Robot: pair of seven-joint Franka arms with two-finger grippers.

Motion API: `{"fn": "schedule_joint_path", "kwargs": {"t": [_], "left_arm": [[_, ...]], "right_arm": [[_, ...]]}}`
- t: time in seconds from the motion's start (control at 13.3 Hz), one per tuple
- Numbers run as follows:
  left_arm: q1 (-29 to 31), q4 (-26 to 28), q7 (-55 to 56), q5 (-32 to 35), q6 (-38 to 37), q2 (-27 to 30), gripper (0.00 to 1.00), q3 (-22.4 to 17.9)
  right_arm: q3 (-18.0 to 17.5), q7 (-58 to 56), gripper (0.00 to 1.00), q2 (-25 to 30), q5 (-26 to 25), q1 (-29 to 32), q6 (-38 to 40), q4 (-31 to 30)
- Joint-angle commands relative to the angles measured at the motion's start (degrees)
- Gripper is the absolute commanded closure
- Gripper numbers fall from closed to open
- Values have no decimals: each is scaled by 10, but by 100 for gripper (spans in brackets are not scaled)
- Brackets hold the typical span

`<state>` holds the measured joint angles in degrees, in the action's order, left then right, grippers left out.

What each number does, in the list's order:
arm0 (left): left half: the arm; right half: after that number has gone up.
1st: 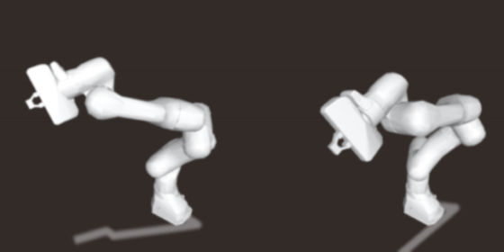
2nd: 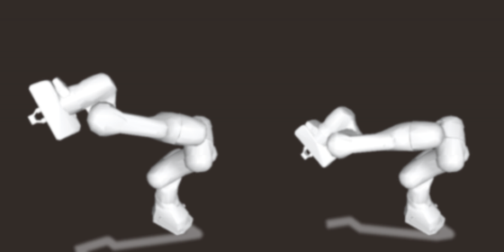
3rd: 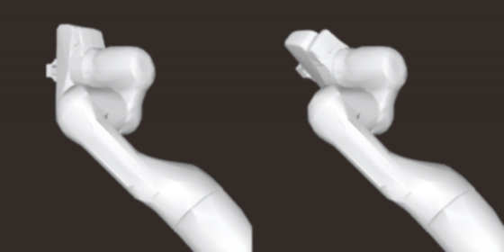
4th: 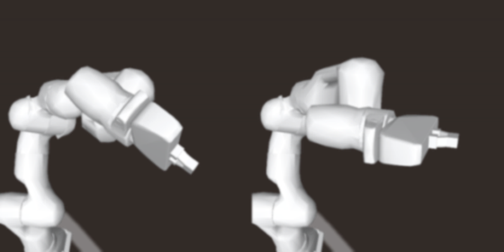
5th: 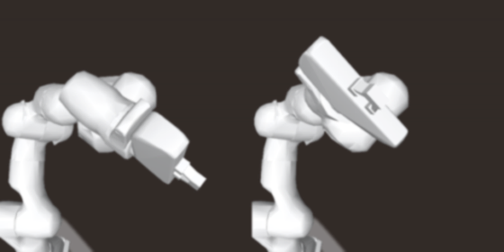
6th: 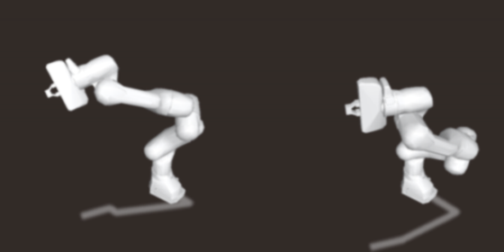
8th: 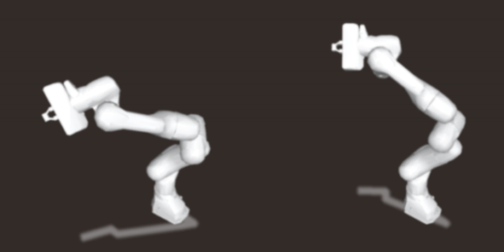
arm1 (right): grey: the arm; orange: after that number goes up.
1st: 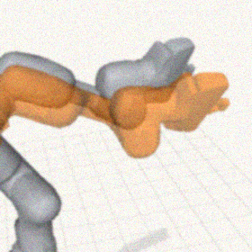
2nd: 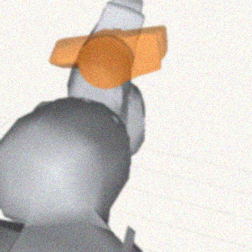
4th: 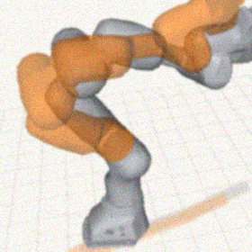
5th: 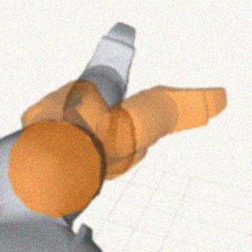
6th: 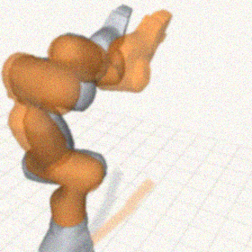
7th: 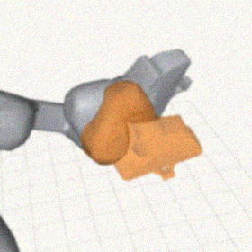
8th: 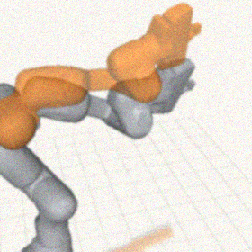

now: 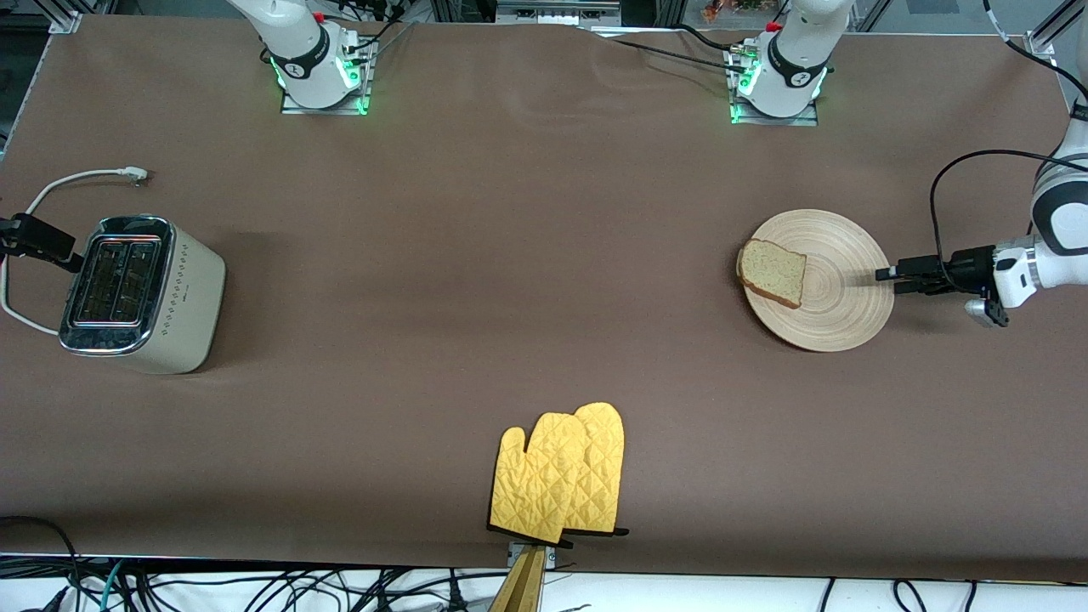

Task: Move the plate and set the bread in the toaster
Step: 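Close the left gripper on the wooden plate's rim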

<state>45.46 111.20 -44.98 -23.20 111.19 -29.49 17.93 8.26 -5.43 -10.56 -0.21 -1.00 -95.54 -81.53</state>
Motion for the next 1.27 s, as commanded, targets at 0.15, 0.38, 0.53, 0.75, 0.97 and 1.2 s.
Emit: {"fn": "schedule_joint_path", "kwargs": {"t": [0.15,0.38,0.53,0.75,0.97,1.2], "left_arm": [[4,-6,-15,26,-16,5,0,-10],[4,11,-18,26,21,-15,0,-10],[4,23,-18,22,31,-23,0,-10],[5,36,1,5,31,-30,1,-10],[4,50,-1,-18,31,-36,44,-10],[3,64,-2,-23,32,-40,91,-10]], "right_arm": [[-3,-5,0,-3,-1,3,3,11],[-3,-5,0,-3,-1,3,3,11],[-3,-5,0,-3,-1,4,3,11],[-3,-5,0,-3,-1,4,4,11],[-2,-5,0,-3,-1,4,3,11],[-3,-5,0,-3,-1,4,3,11]]}}
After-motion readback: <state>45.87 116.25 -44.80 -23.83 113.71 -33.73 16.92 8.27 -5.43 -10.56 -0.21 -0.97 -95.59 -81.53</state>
